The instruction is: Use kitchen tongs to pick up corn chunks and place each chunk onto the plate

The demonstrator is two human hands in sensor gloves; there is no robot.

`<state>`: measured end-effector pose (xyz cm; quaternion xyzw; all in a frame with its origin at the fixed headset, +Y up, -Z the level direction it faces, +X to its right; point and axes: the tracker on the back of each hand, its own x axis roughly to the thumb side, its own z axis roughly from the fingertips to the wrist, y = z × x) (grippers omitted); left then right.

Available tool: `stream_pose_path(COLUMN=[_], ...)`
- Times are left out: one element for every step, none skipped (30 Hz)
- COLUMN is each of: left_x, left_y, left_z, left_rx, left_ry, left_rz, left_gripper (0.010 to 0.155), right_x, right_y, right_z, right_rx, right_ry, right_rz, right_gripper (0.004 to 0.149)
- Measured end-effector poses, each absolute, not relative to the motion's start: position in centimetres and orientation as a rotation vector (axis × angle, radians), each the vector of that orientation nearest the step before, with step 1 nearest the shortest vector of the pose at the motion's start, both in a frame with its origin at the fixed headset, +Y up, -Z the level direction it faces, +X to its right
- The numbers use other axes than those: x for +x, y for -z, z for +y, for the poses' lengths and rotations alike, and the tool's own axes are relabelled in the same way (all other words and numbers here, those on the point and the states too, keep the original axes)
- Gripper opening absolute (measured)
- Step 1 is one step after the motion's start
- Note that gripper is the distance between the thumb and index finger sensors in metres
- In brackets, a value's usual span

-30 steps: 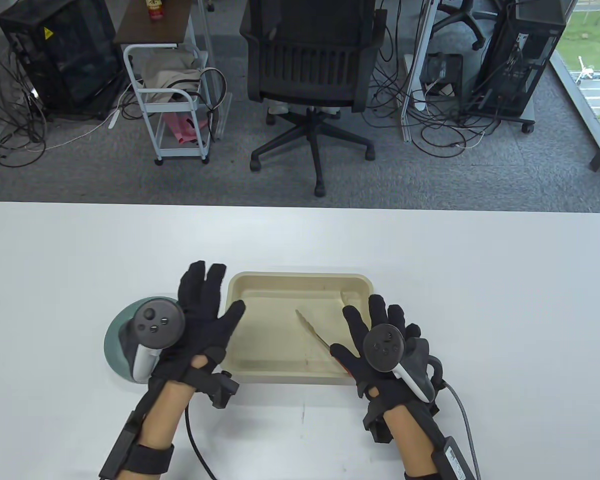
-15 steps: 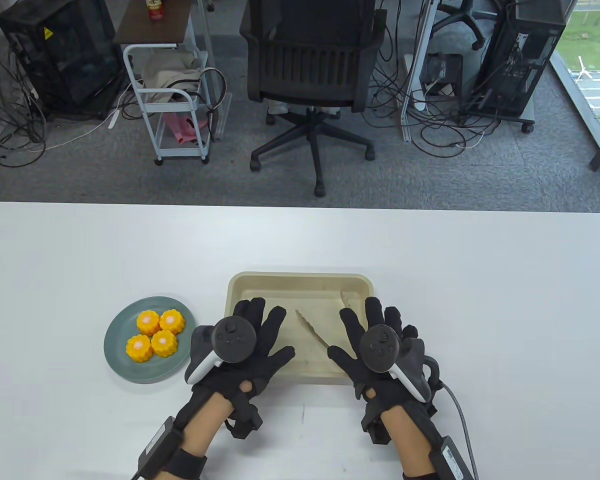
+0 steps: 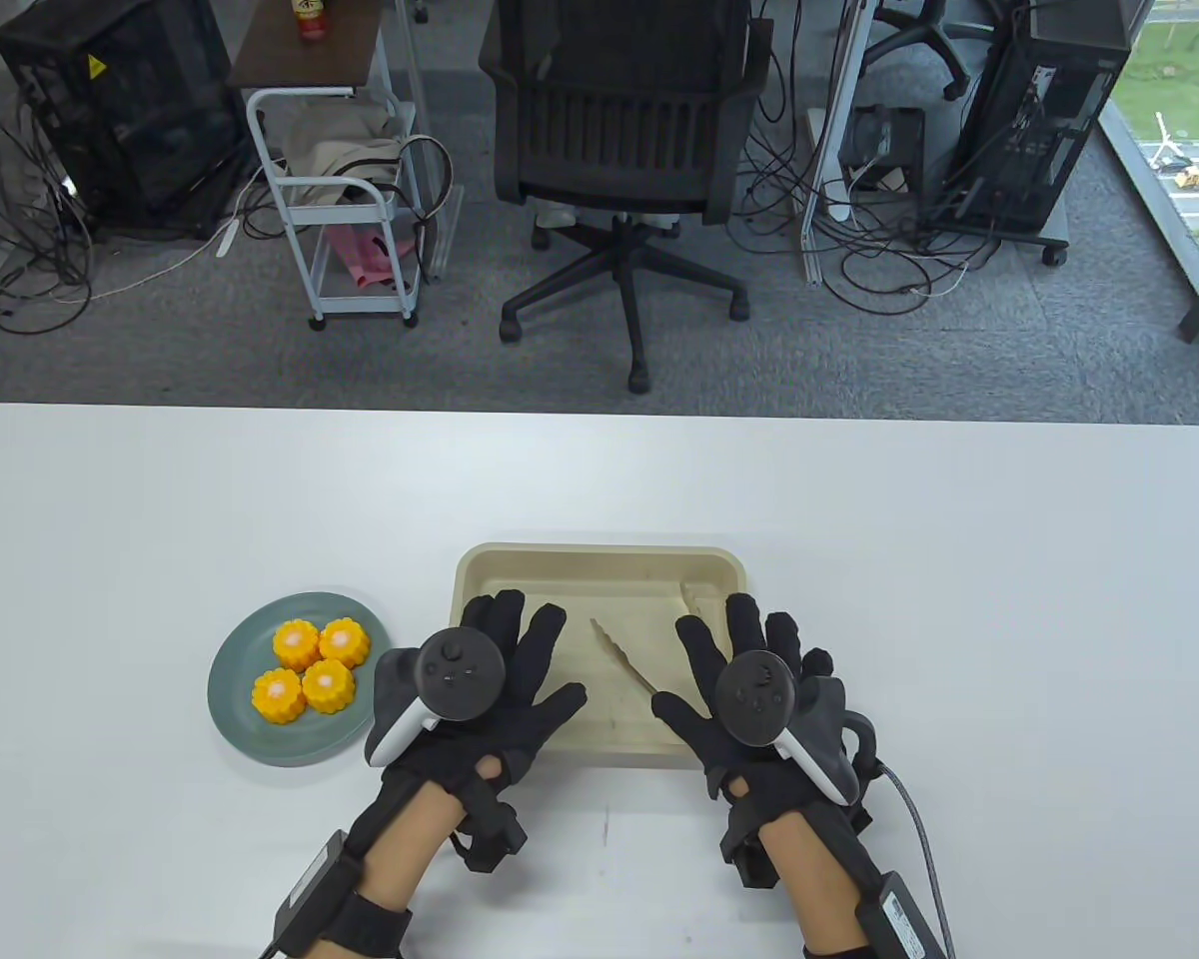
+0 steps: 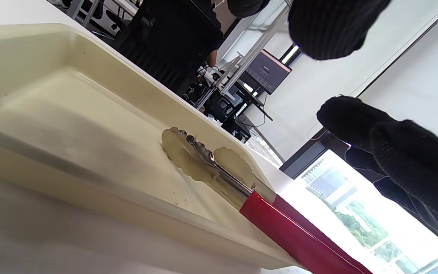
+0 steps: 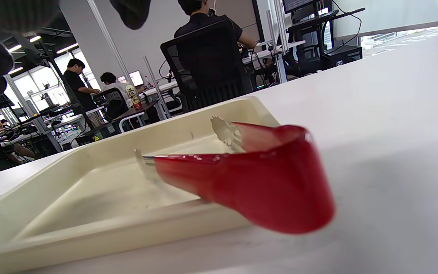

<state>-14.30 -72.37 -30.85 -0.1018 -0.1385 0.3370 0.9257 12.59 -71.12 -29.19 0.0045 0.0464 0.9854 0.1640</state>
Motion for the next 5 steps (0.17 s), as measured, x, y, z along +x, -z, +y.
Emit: stream_pose_path(left_x=[-14.32,-14.36,-14.42,-14.52,-14.59], left_y=[30.84,30.81,30.79,30.72,30.68], left_z=[-72.37,-72.35,-72.33,-72.31,-72.3], left_rx=[-0.208,-0.211,-0.211,-0.205,-0.202], left_ry=[-0.692,-0.691,-0.691,-0.692,-0.692], left_rz=[-0.283,-0.284,-0.283,-0.278,-0.278], left_gripper=[0.08,0.08,0.08,0.08,0.08], right_x=[12.55,12.53,12.52,12.5,12.51], right_y=[29.18,29.17,29.17,29.15,29.14], right_z=[-71.12,-71.12,-71.13,-71.12,-71.11], right_rx=[0.015,0.017,0.017,0.019,0.019], right_ry=[-2.81,-2.81,-2.81,-2.81,-2.81], right_rz=[0.132,0.133,0.134,0.134,0.133], right_gripper=[0.075,0.075,0.075,0.075,0.075])
